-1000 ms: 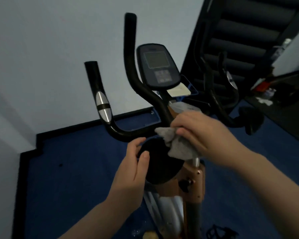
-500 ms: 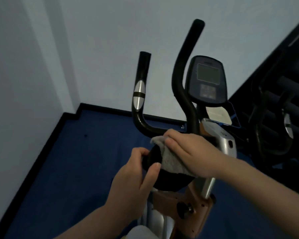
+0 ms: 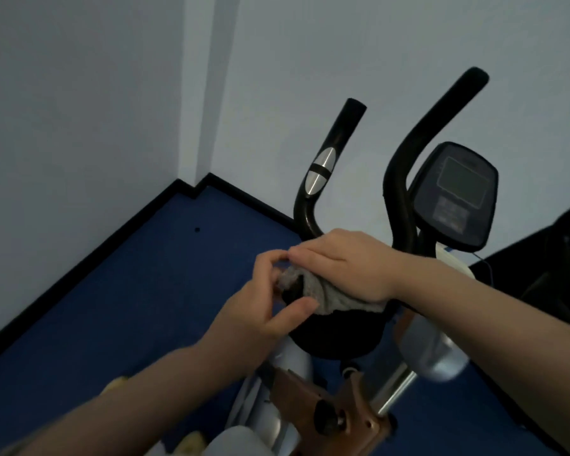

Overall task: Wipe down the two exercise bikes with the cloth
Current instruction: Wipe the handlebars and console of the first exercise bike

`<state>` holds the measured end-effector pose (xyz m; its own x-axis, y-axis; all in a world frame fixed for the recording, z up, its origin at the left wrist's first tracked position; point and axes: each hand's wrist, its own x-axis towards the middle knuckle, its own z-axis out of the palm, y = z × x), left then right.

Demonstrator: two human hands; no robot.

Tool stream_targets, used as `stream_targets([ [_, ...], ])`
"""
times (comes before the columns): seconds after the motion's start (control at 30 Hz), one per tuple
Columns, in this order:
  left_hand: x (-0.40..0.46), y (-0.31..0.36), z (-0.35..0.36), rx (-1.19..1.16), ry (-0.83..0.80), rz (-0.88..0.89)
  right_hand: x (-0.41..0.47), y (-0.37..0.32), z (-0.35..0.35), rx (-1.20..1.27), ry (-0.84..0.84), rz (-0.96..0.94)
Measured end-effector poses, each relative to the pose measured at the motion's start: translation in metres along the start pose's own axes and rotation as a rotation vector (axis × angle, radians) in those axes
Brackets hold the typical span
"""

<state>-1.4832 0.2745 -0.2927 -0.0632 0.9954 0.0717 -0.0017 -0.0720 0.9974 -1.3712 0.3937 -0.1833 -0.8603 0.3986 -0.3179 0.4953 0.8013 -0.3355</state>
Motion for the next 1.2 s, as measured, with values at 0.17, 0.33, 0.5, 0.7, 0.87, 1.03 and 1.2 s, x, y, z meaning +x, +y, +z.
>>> stream_targets([
  [0.17, 0.010, 0.001, -0.017, -0.012, -0.143, 0.003, 0.011, -0.004, 0.005, 0.031, -0.015, -0.242],
  [0.33, 0.011, -0.001, -0.017, -0.009, -0.145, 0.002, 0.006, 0.001, -0.007, 0.123, -0.129, -0.165],
  [0.5, 0.007, -0.003, -0.015, -0.021, -0.108, -0.014, 0.018, -0.008, -0.006, -0.150, -0.148, -0.198],
  [0.7, 0.001, -0.007, -0.012, -0.006, -0.097, -0.002, 0.003, -0.001, -0.003, 0.196, -0.067, -0.223],
  [0.87, 0.001, -0.008, -0.014, 0.016, -0.093, 0.002, 0.012, -0.005, -0.002, 0.109, -0.106, -0.132],
  [1.03, 0.001, -0.008, -0.013, -0.003, -0.100, -0.002, 0.019, -0.013, 0.002, -0.002, -0.185, -0.179],
  [1.2, 0.000, -0.006, -0.018, 0.076, -0.136, -0.026, 0.010, 0.001, -0.003, 0.021, -0.089, -0.202],
])
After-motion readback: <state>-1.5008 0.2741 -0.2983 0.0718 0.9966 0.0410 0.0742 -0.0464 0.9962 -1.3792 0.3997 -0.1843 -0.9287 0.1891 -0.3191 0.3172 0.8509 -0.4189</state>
